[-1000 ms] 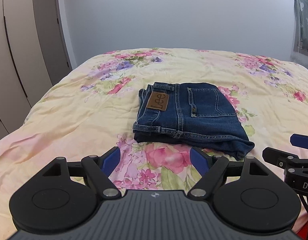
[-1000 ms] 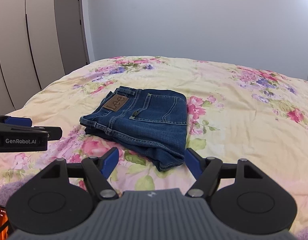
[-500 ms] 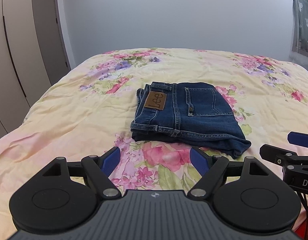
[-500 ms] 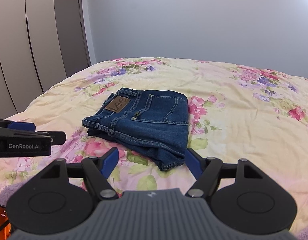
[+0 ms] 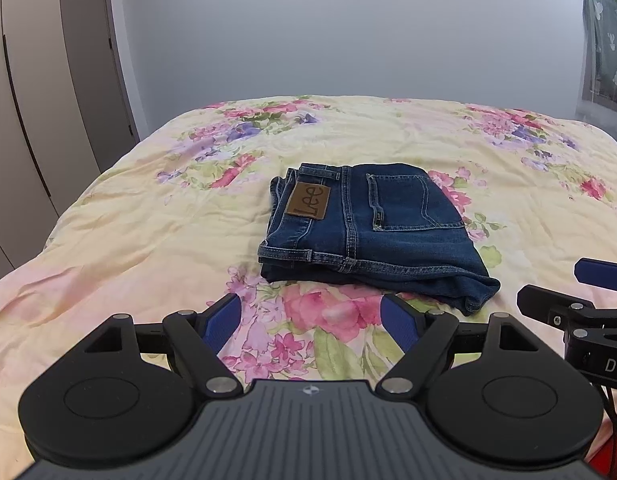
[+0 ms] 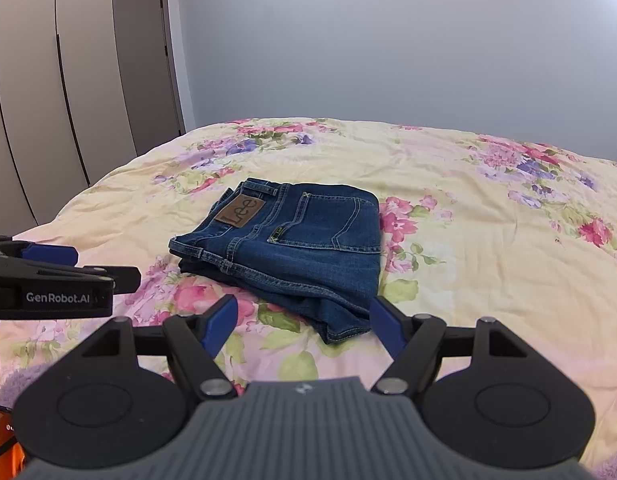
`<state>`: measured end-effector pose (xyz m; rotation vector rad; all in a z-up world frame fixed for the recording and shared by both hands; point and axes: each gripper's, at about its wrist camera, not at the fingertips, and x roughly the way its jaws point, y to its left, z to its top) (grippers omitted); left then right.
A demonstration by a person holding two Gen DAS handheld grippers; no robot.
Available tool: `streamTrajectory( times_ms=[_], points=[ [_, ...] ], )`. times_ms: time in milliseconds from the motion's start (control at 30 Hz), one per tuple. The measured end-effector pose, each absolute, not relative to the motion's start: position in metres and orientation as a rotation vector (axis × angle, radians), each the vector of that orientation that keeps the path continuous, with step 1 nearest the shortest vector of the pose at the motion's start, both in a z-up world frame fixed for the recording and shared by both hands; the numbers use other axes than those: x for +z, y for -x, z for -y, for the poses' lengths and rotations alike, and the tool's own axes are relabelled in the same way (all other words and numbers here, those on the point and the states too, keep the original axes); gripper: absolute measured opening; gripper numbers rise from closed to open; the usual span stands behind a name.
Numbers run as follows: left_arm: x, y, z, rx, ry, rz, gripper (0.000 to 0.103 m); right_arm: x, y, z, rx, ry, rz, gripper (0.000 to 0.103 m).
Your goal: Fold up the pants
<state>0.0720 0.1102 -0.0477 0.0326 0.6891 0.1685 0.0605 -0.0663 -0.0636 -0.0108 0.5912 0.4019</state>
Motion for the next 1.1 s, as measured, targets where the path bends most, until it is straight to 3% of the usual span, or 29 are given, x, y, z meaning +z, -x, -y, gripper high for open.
streamTrajectory(
  times_ms=[1100],
  points=[
    [-0.0427,-0.0738,-0.1081,0.163,-0.027,-0.678,0.093,-0.0627,-0.0606,0.0674,0.397,0.027,-0.586,0.07]
  ],
)
